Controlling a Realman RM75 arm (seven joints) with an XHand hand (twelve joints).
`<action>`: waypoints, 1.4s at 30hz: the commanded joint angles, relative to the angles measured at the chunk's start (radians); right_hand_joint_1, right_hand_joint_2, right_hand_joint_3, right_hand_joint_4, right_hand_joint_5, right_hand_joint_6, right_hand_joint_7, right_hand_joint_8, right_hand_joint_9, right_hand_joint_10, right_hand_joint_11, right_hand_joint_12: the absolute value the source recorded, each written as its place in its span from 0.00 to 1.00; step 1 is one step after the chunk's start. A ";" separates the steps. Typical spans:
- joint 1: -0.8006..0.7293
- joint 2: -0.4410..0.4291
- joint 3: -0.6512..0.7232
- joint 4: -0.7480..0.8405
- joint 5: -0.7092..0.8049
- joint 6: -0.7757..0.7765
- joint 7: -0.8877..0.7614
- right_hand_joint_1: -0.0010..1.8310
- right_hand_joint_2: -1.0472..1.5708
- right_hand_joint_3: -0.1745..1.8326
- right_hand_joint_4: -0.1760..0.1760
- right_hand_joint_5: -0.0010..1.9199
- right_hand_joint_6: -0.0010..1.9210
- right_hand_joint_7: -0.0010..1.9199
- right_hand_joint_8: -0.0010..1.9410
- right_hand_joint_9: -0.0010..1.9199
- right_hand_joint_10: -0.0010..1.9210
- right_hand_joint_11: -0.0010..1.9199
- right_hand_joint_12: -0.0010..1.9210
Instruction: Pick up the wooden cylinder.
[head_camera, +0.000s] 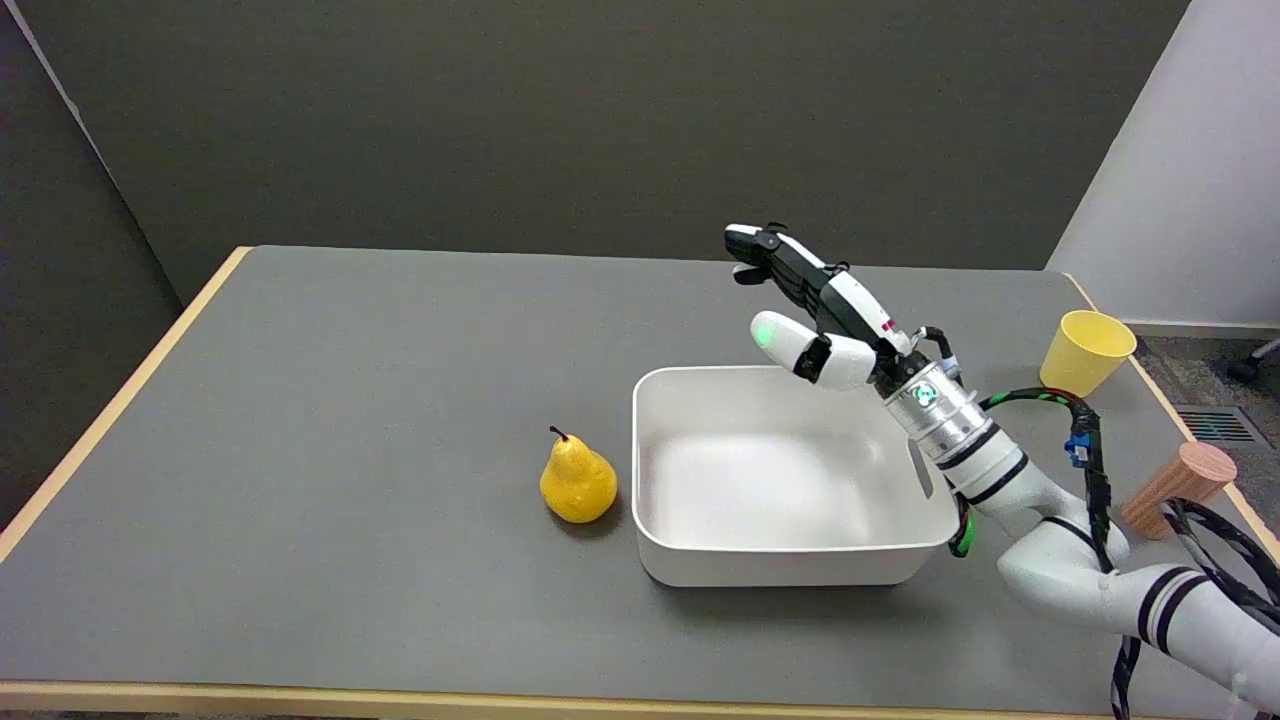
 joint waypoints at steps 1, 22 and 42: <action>0.039 0.014 -0.025 -0.002 -0.040 -0.003 0.062 0.28 0.64 0.59 0.34 0.06 0.24 0.07 0.23 0.00 0.30 0.02 0.51; -0.005 0.023 0.017 0.010 -0.034 0.013 0.062 0.19 0.64 0.55 0.34 0.08 0.21 0.08 0.20 0.00 0.29 0.00 0.58; -0.209 0.028 0.048 0.121 -0.022 0.121 0.106 0.21 0.65 0.54 0.15 0.03 0.17 0.02 0.17 0.00 0.11 0.00 0.49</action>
